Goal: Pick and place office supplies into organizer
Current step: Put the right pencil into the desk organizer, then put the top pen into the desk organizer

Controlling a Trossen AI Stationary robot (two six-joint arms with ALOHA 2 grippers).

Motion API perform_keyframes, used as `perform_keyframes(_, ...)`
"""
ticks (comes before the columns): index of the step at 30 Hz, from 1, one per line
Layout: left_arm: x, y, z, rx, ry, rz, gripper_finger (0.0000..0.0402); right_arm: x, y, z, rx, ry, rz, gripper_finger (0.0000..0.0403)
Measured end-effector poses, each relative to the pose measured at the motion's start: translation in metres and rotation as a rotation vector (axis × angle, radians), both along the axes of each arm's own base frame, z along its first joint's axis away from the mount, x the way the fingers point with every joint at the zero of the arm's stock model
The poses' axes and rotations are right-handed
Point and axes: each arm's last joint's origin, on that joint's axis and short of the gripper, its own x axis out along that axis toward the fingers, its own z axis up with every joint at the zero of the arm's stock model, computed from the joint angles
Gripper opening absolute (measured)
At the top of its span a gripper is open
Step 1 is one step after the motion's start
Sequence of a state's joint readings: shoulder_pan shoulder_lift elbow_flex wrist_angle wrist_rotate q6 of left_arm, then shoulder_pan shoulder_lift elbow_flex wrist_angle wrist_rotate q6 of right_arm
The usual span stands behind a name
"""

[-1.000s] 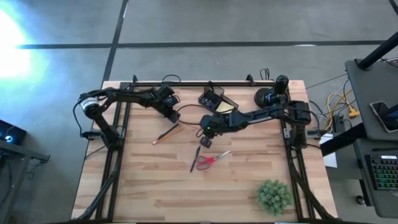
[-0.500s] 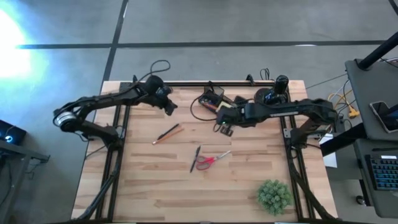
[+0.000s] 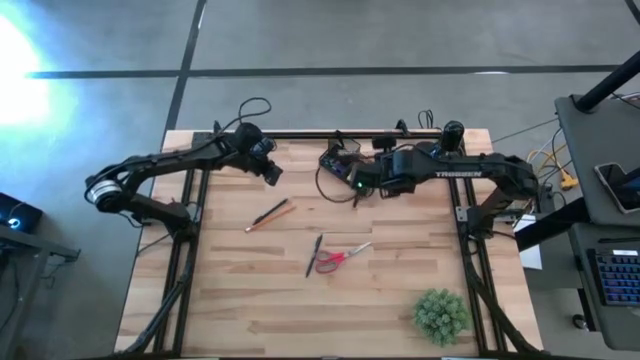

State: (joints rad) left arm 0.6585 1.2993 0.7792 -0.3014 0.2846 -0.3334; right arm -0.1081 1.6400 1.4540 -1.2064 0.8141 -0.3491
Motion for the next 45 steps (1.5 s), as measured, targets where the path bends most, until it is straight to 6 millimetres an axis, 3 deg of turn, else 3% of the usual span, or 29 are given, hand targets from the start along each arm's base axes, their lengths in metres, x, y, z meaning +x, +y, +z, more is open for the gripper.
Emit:
perform_keyframes(5,0.006,-0.006,-0.007,-0.03,0.028,-0.034,0.0,0.0,-0.016,0.026,-0.1,-0.011,-0.022,0.0022)
perform_keyframes(8,0.01,-0.011,-0.007,-0.027,0.023,-0.06,0.0,-0.005,-0.029,0.032,-0.101,0.044,-0.027,0.0022)
perform_keyframes(16,0.014,-0.019,-0.001,-0.007,-0.003,-0.095,0.0,-0.007,-0.048,0.018,0.021,0.188,0.057,0.0022)
perform_keyframes(23,0.016,-0.022,-0.001,-0.004,-0.004,-0.107,0.0,0.012,-0.053,0.001,0.064,0.213,0.14,0.0022)
perform_keyframes(31,0.016,-0.022,-0.001,-0.005,-0.002,-0.107,0.0,0.032,-0.075,-0.026,0.039,0.294,0.114,0.0022)
perform_keyframes(38,0.016,-0.022,-0.001,-0.007,0.0,-0.107,0.0,0.044,-0.077,-0.023,0.055,0.199,0.068,0.003)
perform_keyframes(45,0.016,-0.022,-0.001,-0.004,0.0,-0.111,0.0,0.047,-0.076,-0.01,0.139,0.083,0.06,0.0107)
